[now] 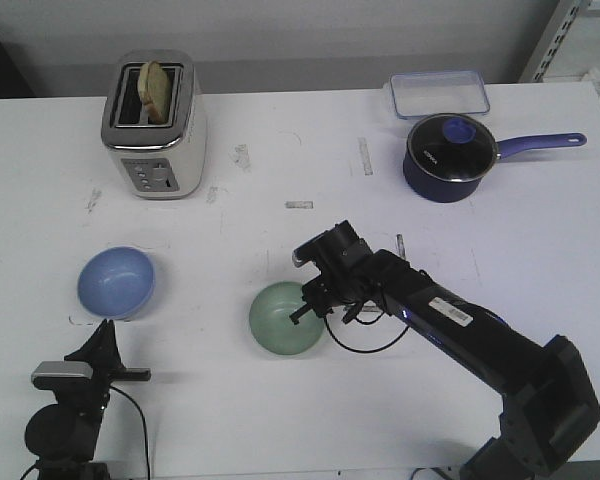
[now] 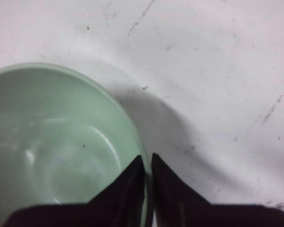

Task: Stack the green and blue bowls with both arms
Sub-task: 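Grip the green bowl rim and drag it toward the table center, then release the green bowl and retract the right gripper toward the robot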

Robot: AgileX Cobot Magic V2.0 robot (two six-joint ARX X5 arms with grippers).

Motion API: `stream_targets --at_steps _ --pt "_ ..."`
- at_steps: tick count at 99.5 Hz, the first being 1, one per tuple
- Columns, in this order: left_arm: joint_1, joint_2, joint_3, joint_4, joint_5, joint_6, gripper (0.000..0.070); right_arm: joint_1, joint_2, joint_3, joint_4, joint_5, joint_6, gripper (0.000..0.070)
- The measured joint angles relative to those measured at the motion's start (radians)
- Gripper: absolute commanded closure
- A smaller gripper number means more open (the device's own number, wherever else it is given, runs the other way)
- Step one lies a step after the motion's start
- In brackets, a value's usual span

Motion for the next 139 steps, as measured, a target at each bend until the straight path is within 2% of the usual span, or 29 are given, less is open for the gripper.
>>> stream_targets --at_steps 5,15,20,49,59,67,73,84,96,104,119,139 --pt "0.0 0.0 0.0 0.0 0.0 0.0 0.0699 0.0 0.0 0.0 0.0 0.0 -0.001 0.0567" --pt "0.0 0.0 0.0 0.0 0.0 0.0 0.0699 0.0 0.001 0.0 -0.002 -0.003 -0.002 0.0285" --pt "0.0 0.0 0.0 0.0 0.0 0.0 0.0699 0.0 0.001 0.0 -0.004 -0.003 -0.002 0.0213" --pt "0.0 0.0 0.0 0.0 0.0 0.0 0.0699 -0.018 -0.077 0.011 -0.011 -0.002 -0.002 0.0203" --pt "0.0 0.0 0.0 0.0 0.0 -0.001 0.0699 -0.043 -0.151 0.047 -0.002 -0.001 -0.002 0.0213" --pt "0.0 0.0 0.0 0.0 0.0 -0.001 0.0699 -0.076 -0.22 0.064 0.009 0.022 -0.002 0.0278" --pt "0.0 0.0 0.0 0.0 0.0 -0.002 0.0699 -0.103 -0.272 0.066 0.013 0.059 -0.002 0.0395" --pt "0.0 0.0 0.0 0.0 0.0 -0.002 0.0699 -0.166 -0.355 0.066 -0.01 0.138 -0.01 0.0696" --pt "0.0 0.0 0.0 0.0 0.0 -0.002 0.0699 -0.256 -0.434 0.066 -0.062 0.225 -0.034 0.07" --pt "0.0 0.0 0.0 0.0 0.0 -0.002 0.0699 -0.325 -0.479 0.066 -0.11 0.254 -0.059 0.07" --pt "0.0 0.0 0.0 0.0 0.0 -0.002 0.0699 -0.459 -0.566 -0.005 -0.136 0.259 -0.097 0.07" --pt "0.0 0.0 0.0 0.0 0.0 -0.002 0.0699 -0.598 -0.76 -0.286 -0.037 0.26 -0.118 0.07"
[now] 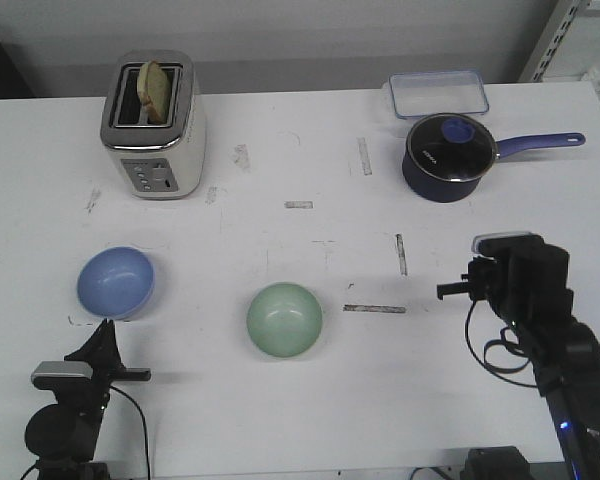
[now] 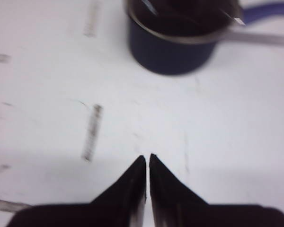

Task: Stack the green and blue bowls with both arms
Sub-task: 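Release the green bowl and retract the right gripper toward the robot, then reach the left gripper forward to the rim of the light blue bowl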

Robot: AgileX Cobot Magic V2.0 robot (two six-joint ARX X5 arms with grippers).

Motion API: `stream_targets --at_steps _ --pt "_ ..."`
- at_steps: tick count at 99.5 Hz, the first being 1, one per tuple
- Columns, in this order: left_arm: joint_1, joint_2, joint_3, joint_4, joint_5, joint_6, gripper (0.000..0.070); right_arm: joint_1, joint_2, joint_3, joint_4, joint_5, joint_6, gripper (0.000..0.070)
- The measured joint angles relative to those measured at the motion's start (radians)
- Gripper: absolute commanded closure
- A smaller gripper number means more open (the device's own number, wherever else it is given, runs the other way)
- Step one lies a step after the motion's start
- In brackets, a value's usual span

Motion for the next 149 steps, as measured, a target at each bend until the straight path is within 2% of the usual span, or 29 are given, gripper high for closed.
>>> stream_targets --at_steps 11,30,39,54,62,86,106,110,118,131,145,149 --pt "0.0 0.0 0.0 0.0 0.0 0.0 0.0699 -0.019 -0.135 -0.174 0.079 0.0 -0.005 0.07" --pt "0.0 0.0 0.0 0.02 0.0 0.0 0.0699 -0.019 -0.356 -0.396 0.125 -0.001 -0.012 0.07" --pt "0.0 0.0 0.0 0.062 0.0 -0.007 0.0699 -0.019 -0.444 -0.408 0.155 -0.001 -0.013 0.07" --pt "0.0 0.0 0.003 0.197 0.0 -0.061 0.0699 -0.019 -0.548 -0.399 0.183 -0.001 -0.014 0.07" --pt "0.0 0.006 0.041 0.196 0.0 -0.072 0.0699 -0.019 -0.55 -0.399 0.18 -0.001 -0.015 0.07" --pt "0.0 0.202 0.439 0.098 0.0 -0.049 0.0699 -0.018 -0.539 -0.399 0.176 -0.001 -0.015 0.07" --pt "0.0 0.537 0.875 -0.119 0.0 -0.028 0.069 -0.018 -0.531 -0.399 0.178 -0.001 -0.015 0.07" --pt "0.0 0.605 0.961 -0.176 0.0 -0.026 0.0666 -0.018 -0.531 -0.399 0.18 -0.001 -0.015 0.07" --pt "0.0 0.733 1.123 -0.302 0.0 -0.026 0.0569 -0.018 -0.531 -0.399 0.183 -0.001 -0.015 0.07" --pt "0.0 0.908 1.312 -0.471 0.0 -0.026 0.0506 -0.018 -0.531 -0.399 0.183 -0.001 -0.015 0.07" --pt "0.0 1.028 1.334 -0.549 0.0 -0.026 0.0238 -0.018 -0.531 -0.399 0.182 -0.001 -0.015 0.07" --pt "0.0 1.053 1.332 -0.576 0.0 -0.026 0.0199 -0.018 -0.531 -0.399 0.182 -0.001 -0.015 0.07"
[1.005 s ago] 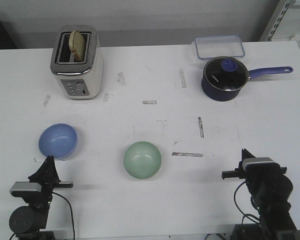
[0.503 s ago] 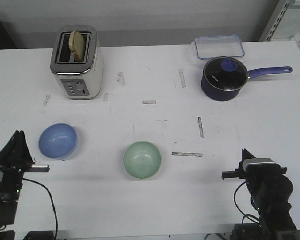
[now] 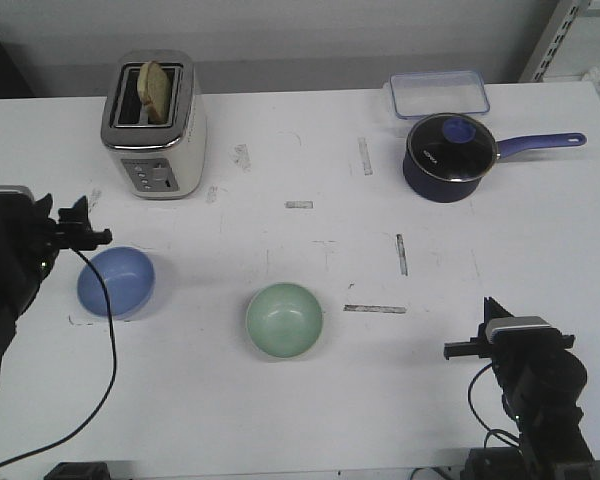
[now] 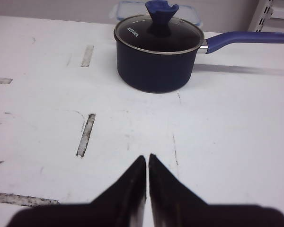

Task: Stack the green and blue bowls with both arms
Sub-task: 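Reach the left gripper forward to the rim of the light blue bowl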

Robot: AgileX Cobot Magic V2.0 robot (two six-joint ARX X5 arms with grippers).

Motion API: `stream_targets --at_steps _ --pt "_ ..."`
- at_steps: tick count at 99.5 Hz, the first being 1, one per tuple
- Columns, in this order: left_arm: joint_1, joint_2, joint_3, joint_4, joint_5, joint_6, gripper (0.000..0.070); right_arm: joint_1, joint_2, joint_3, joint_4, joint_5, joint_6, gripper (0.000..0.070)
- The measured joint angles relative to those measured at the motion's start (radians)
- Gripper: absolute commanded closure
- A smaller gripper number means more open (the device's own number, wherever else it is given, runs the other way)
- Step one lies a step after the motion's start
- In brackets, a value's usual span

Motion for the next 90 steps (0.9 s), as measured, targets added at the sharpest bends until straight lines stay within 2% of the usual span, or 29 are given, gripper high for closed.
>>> stream_targets --at_steps 9,19,29,46,55,71,90 --pt "0.0 0.04 0.0 -0.048 -0.005 0.008 0.0194 0.0 0.0 0.0 0.0 0.0 0.0 0.07" --pt "0.015 0.077 0.0 -0.118 -0.072 0.033 0.019 0.0 0.0 0.0 0.0 0.0 0.0 0.07" --pt "0.071 0.14 0.0 -0.196 -0.146 0.044 0.0131 0.0 0.0 0.0 0.0 0.0 0.0 0.07" --pt "0.164 0.266 0.0 -0.317 -0.155 0.037 0.0112 0.0 0.0 0.0 0.0 0.0 0.0 0.07" --pt "0.193 0.322 0.0 -0.339 -0.116 0.004 0.0112 0.0 0.0 0.0 0.0 0.0 0.0 0.07" --pt "0.232 0.413 0.0 -0.354 0.06 -0.025 0.0114 0.0 0.0 0.0 0.0 0.0 0.0 0.07" --pt "0.234 0.499 0.0 -0.357 0.082 -0.006 0.012 0.0 0.0 0.0 0.0 0.0 0.0 0.07"
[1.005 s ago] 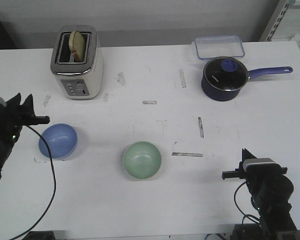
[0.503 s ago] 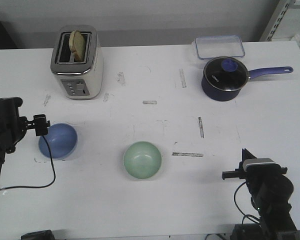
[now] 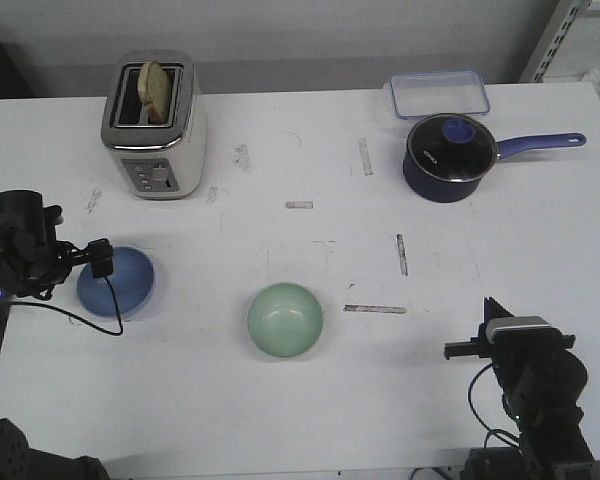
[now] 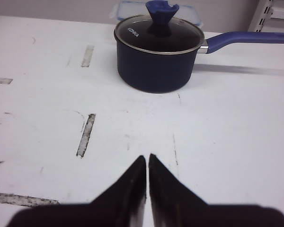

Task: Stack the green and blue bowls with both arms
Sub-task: 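Reach the left gripper forward to the rim of the light blue bowl, then grip the blue bowl rim and lift it with the left gripper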

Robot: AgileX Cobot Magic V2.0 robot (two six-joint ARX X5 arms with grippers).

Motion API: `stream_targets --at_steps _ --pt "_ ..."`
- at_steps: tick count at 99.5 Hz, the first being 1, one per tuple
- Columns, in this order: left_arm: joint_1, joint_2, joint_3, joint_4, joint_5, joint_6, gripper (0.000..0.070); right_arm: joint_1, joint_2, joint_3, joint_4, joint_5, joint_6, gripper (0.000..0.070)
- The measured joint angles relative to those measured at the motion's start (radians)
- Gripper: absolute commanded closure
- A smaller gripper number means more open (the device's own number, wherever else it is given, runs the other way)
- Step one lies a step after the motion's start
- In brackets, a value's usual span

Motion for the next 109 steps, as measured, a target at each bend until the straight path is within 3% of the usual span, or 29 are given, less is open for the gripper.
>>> stream_targets --at_steps 34,46,61,70,109 --pt "0.014 0.146 0.0 0.005 -0.002 0.035 0.0152 0.0 0.0 0.0 0.0 0.0 0.0 0.07" --pt "0.014 0.166 0.0 0.005 -0.002 0.034 0.0309 0.0 0.0 0.0 0.0 0.0 0.0 0.07" --pt "0.014 0.164 0.0 0.006 -0.002 0.034 0.0586 0.0 0.0 0.0 0.0 0.0 0.0 0.07" --pt "0.014 0.164 0.0 0.006 -0.002 0.034 0.07 0.0 0.0 0.0 0.0 0.0 0.0 0.07" --pt "0.013 0.127 0.001 0.014 0.001 0.034 0.07 0.0 0.0 0.0 0.0 0.0 0.0 0.07"
